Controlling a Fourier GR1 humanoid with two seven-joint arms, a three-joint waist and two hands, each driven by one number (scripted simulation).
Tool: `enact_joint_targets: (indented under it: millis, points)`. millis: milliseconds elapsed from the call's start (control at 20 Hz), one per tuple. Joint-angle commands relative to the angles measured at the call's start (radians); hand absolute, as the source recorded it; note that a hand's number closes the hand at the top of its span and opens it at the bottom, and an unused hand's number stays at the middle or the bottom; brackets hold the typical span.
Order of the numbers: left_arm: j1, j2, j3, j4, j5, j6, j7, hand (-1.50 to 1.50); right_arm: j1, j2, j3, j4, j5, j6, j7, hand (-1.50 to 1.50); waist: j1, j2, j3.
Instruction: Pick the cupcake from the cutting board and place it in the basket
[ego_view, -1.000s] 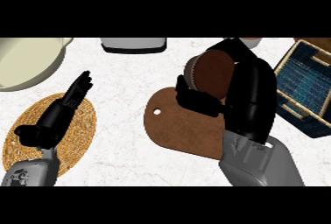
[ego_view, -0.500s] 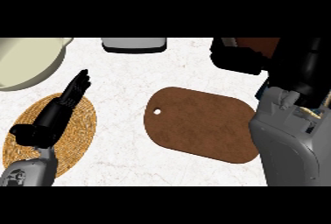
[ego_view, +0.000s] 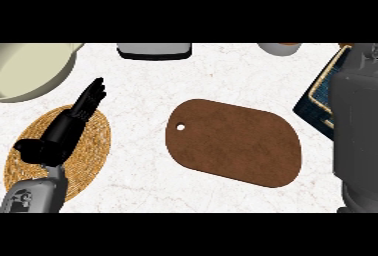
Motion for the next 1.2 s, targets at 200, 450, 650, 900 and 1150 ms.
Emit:
enact_joint_targets:
  millis: [200, 450, 650, 900, 1150]
  points:
    - [-0.057, 0.034, 0.049, 0.084, 0.015, -0.016, -0.018, 0.0, -0.058, -0.175, -0.177, 0.194, -0.042, -0.125, -0.11, 1.5, -0.007, 0.004, 0.0]
    - [-0.053, -0.033, -0.019, 0.043, -0.06, 0.057, 0.006, 0.0, -0.06, -0.236, -0.221, 0.268, -0.083, -0.136, -0.13, 1.5, -0.007, 0.0, 0.0]
    - [0.016, -0.003, 0.007, -0.02, 0.001, -0.002, 0.017, 0.0, 0.03, -0.292, -0.287, 0.294, -0.2, -0.126, -0.239, 1.5, -0.007, -0.002, 0.001]
    - [0.011, -0.002, 0.009, -0.006, -0.011, 0.0, 0.005, 0.0, 0.087, -0.301, -0.293, 0.399, -0.232, -0.23, -0.348, 1.5, -0.003, -0.001, 0.001]
    - [0.033, 0.002, 0.016, -0.024, 0.012, -0.022, 0.012, 0.0, 0.124, -0.345, -0.311, 0.455, -0.249, -0.323, -0.433, 1.5, -0.001, -0.002, 0.001]
